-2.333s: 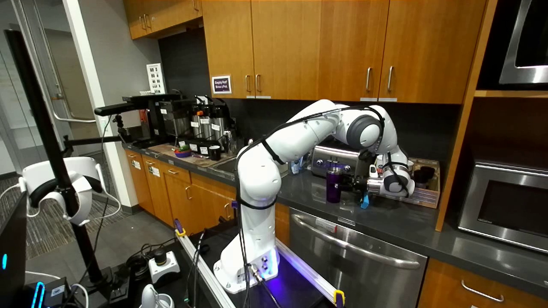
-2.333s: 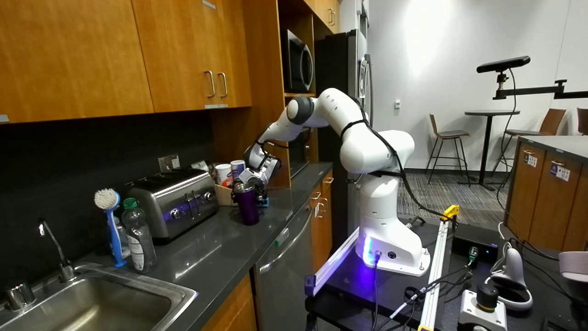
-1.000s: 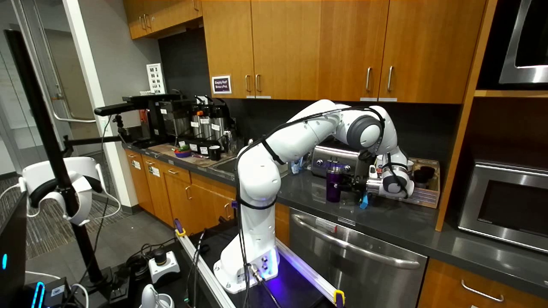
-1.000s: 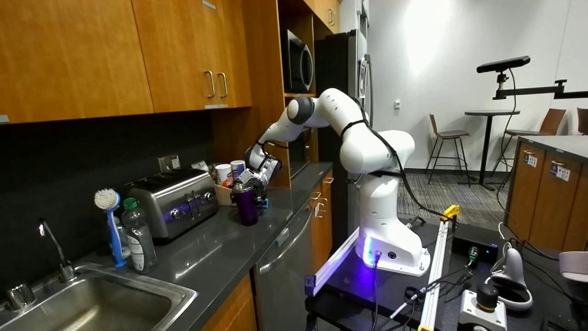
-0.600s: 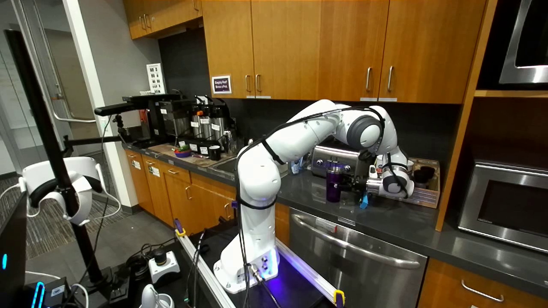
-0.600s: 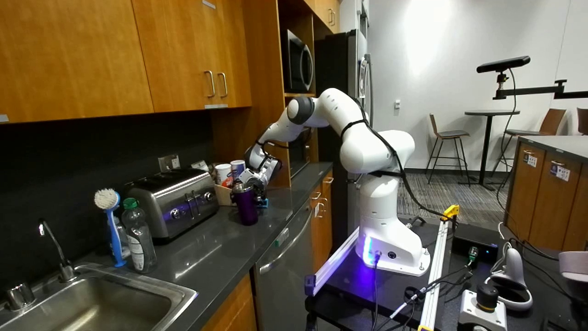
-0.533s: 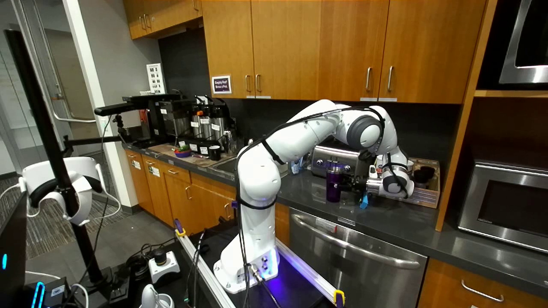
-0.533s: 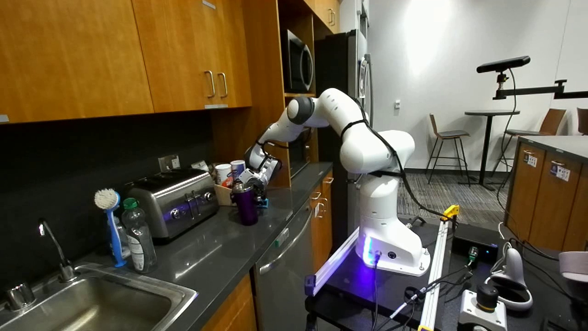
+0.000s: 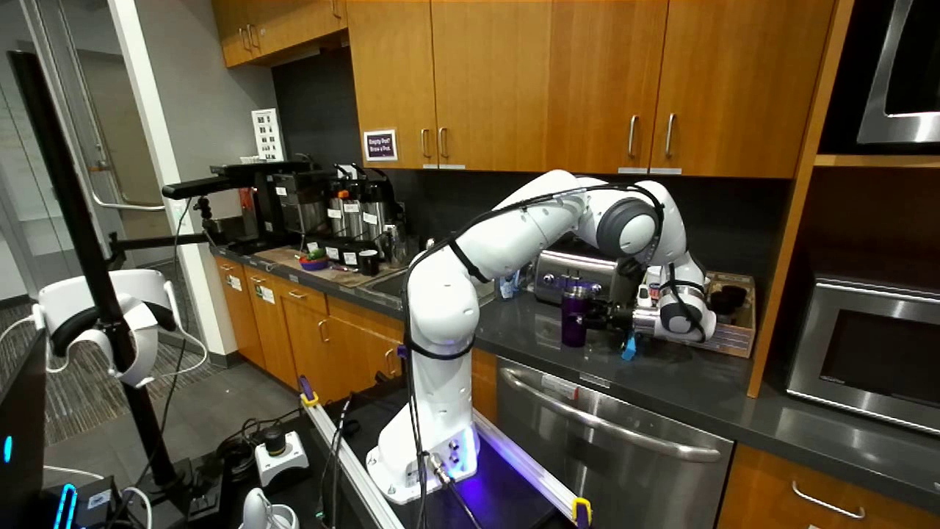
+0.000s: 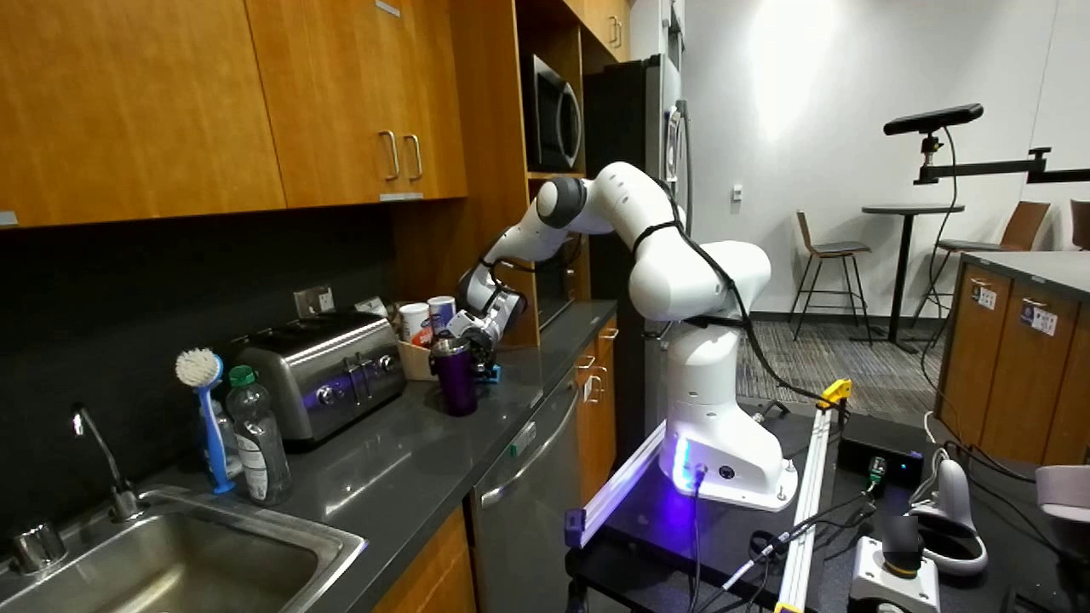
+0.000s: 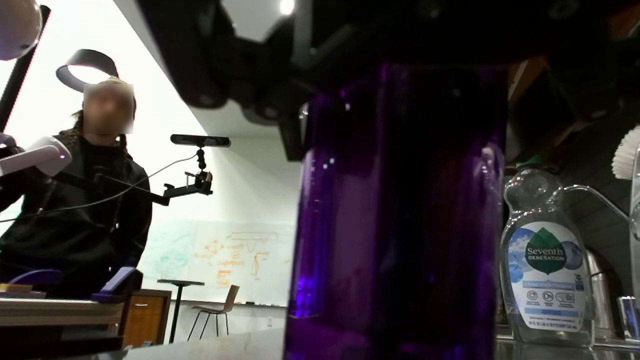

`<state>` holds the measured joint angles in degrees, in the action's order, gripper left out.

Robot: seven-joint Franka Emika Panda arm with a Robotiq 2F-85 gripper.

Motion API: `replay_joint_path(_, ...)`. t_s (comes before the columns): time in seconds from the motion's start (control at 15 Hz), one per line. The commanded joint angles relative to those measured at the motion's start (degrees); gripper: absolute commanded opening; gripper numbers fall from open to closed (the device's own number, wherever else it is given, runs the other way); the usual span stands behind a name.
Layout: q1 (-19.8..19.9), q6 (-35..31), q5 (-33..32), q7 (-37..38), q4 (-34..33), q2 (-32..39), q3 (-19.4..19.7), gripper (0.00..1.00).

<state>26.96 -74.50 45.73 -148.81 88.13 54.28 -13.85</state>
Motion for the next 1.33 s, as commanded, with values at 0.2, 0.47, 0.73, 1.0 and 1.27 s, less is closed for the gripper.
replay_joint_path(0.2,4.5,-5.2,0.8,-0.8,4.9,-2.6,-0.8,1.0)
replay_joint_path(0.47,5.6,-9.2,2.7,-1.7,7.9,-5.1,1.4,1.0)
replay_joint_path(0.73,7.7,-12.4,3.5,-1.3,9.7,-6.5,1.5,1.0)
replay_joint_path(1.0,5.5,-7.9,3.8,0.0,5.7,-4.4,4.2,1.0)
replay_joint_path(1.27,4.2,-7.8,3.9,0.0,5.4,-4.4,5.1,1.0)
